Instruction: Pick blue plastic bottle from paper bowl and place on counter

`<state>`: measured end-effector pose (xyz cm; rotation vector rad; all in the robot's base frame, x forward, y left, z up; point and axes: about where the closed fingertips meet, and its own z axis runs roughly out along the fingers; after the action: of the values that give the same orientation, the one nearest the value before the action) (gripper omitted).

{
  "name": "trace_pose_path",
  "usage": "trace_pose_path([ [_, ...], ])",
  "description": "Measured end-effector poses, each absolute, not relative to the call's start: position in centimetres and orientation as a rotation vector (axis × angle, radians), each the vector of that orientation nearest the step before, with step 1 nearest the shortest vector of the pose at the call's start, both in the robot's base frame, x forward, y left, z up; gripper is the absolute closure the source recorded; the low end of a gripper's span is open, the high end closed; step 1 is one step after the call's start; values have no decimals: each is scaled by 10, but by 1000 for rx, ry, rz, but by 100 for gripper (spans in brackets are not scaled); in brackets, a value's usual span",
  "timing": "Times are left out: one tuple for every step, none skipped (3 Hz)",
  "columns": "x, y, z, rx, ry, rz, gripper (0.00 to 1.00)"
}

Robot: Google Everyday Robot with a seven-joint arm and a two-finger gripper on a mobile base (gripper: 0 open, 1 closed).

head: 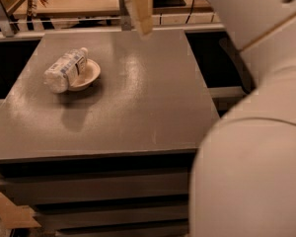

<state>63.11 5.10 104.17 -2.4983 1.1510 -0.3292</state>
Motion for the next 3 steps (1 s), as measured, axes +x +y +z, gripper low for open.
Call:
trace_pose_path([
  [657,122,1033,-2637,879,-406,0],
  [670,173,1013,-2734,695,-425,0],
  [674,202,985,-2798,600,-373,0],
])
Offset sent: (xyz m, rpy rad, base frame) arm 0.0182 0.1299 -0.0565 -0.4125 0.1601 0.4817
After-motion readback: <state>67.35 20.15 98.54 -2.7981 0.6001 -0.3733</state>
